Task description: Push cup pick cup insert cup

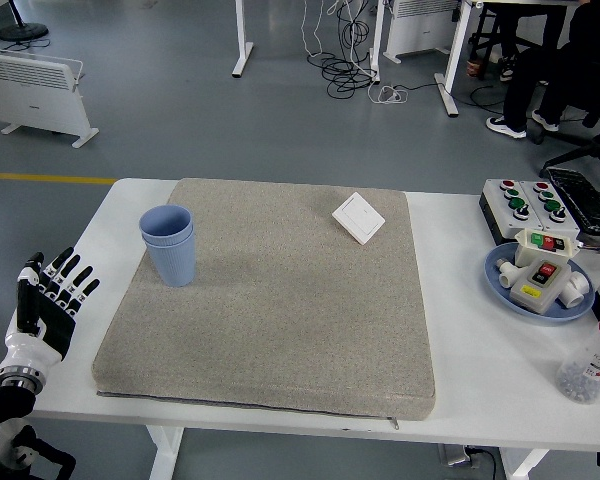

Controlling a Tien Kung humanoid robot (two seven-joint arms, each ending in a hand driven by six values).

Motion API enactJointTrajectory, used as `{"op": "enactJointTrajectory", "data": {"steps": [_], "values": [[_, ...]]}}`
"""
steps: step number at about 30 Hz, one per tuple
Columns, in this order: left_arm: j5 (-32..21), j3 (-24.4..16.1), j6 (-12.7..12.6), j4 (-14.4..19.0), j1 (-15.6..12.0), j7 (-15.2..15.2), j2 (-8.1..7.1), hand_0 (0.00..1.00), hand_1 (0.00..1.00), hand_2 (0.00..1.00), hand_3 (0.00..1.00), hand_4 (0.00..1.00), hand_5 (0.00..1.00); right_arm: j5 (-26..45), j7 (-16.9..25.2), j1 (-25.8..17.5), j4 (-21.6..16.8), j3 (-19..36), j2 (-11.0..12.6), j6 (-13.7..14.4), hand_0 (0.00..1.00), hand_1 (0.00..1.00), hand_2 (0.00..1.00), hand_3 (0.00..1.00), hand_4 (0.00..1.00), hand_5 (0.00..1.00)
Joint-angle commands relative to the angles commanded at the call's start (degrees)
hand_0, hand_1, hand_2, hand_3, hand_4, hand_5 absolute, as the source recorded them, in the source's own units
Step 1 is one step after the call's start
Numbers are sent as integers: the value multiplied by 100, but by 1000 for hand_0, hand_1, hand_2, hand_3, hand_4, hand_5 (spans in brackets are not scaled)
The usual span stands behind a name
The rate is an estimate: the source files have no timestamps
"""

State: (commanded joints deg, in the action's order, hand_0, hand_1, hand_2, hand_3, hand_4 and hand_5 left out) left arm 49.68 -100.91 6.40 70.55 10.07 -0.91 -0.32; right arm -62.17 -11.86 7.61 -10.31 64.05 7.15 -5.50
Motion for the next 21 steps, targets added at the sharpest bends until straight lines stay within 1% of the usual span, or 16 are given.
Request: {"op": "enactJointTrajectory", "data": {"steps": [21], "values": [[0,-29,-17,65,-25,-1,16,872,902,968,859,566,998,-38,10,33,0,17,3,2,775,678,675,567,128,462]]}}
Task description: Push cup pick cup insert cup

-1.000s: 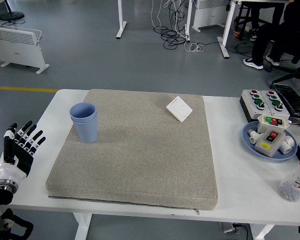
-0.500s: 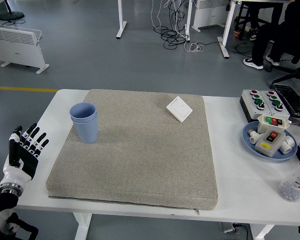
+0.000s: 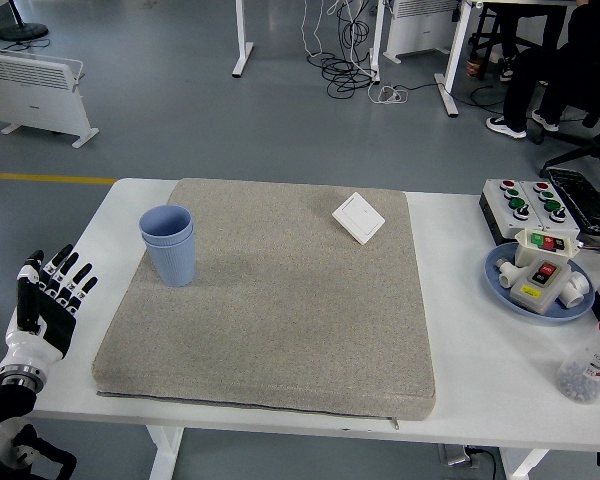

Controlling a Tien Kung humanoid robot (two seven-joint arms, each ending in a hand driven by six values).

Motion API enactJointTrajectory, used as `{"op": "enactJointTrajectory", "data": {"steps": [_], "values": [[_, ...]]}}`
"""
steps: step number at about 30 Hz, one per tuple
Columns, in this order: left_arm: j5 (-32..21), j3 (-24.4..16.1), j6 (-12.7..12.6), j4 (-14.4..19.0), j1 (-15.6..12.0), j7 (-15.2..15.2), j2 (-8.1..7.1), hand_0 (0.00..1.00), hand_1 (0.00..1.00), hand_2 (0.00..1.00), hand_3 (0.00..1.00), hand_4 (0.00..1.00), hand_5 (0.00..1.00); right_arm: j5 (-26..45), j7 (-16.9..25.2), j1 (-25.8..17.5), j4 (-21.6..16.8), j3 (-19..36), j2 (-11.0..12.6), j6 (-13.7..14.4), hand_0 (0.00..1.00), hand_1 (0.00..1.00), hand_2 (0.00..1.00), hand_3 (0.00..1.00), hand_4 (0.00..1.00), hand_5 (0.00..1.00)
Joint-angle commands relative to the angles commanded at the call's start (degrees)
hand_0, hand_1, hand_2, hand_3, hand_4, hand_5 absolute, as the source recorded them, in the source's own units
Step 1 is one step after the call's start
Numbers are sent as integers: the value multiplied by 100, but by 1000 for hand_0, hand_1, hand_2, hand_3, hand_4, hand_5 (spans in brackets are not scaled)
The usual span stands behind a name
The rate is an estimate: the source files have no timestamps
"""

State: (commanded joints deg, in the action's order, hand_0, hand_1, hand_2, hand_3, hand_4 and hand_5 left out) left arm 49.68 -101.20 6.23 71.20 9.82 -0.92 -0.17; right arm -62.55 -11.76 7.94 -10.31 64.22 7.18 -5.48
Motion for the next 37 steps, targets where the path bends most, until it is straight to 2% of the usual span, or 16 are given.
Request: {"op": "enactJointTrajectory", "data": {"steps": [18,37], "values": [[224,-4,20,-33,-18,54,15,879,901,968,865,564,998,9,2,6,0,-6,12,-7,773,677,675,567,127,460],[233,-8,-18,-27,-18,37,17,880,901,968,878,563,998,1,8,-7,0,-4,8,-5,774,677,675,567,128,462]]}}
